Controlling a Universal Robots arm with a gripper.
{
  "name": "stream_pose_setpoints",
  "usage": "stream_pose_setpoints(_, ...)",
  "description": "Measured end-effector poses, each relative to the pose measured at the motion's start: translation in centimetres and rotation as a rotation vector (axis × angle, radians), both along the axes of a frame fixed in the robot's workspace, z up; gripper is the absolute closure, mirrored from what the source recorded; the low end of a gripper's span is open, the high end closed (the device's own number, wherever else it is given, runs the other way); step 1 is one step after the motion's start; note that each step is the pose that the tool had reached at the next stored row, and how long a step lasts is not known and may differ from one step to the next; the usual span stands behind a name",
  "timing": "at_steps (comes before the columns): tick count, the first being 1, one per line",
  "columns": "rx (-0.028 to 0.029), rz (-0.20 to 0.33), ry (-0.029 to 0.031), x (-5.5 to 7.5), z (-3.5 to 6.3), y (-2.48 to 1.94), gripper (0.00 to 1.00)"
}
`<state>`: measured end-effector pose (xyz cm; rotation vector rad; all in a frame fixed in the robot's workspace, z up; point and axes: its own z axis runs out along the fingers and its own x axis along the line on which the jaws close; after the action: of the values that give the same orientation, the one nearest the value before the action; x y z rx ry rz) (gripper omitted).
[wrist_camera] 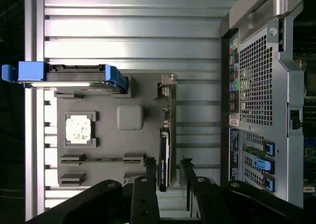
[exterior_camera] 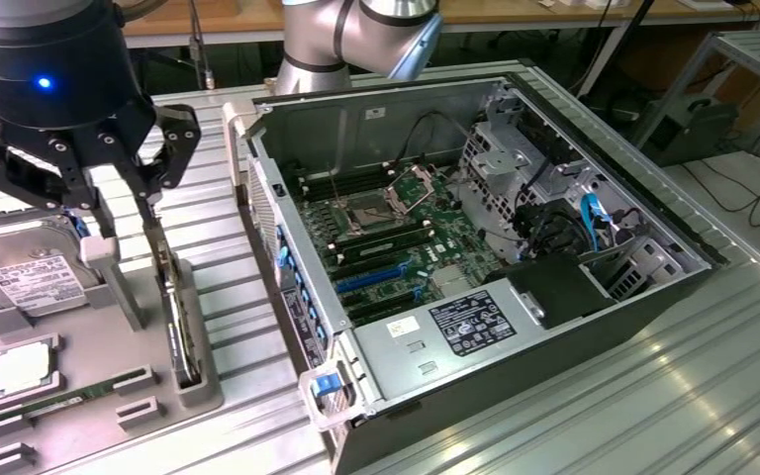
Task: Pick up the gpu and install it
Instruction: 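Pick up the gpu and move the gpu toward the slot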
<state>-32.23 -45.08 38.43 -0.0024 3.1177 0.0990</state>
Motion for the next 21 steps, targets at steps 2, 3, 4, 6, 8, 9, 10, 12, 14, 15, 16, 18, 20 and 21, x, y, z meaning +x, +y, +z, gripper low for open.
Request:
stream_pose_setpoints(2, 0.0, 0.0, 0.0, 0.0, 0.0, 0.0, 0.58)
stream_pose_setpoints(3, 0.0, 0.0, 0.0, 0.0, 0.0, 0.0, 0.52)
stream_pose_setpoints(4, 0.0, 0.0, 0.0, 0.0, 0.0, 0.0, 0.52)
stream_pose_setpoints(6, 0.0, 0.0, 0.0, 0.0, 0.0, 0.0, 0.46)
stream_pose_setpoints(8, 0.0, 0.0, 0.0, 0.0, 0.0, 0.0, 0.4)
stream_pose_setpoints(9, 0.0, 0.0, 0.0, 0.0, 0.0, 0.0, 0.34)
stream_pose_setpoints(10, 0.0, 0.0, 0.0, 0.0, 0.0, 0.0, 0.34)
stream_pose_setpoints(12, 0.0, 0.0, 0.0, 0.0, 0.0, 0.0, 0.34)
stream_pose_setpoints(14, 0.0, 0.0, 0.0, 0.0, 0.0, 0.0, 0.34)
stream_pose_setpoints(15, 0.0, 0.0, 0.0, 0.0, 0.0, 0.0, 0.34)
stream_pose_setpoints(16, 0.0, 0.0, 0.0, 0.0, -0.03, 0.0, 0.34)
stream_pose_setpoints(18, 0.0001, 0.0, -0.0002, 0.0, -0.21, 0.0, 0.34)
stream_pose_setpoints(20, -0.0001, 0.0, 0.0001, 0.0, -0.36, 0.0, 0.34)
stream_pose_setpoints(21, -0.0001, 0.0, 0.0002, 0.0, -0.42, 0.0, 0.34)
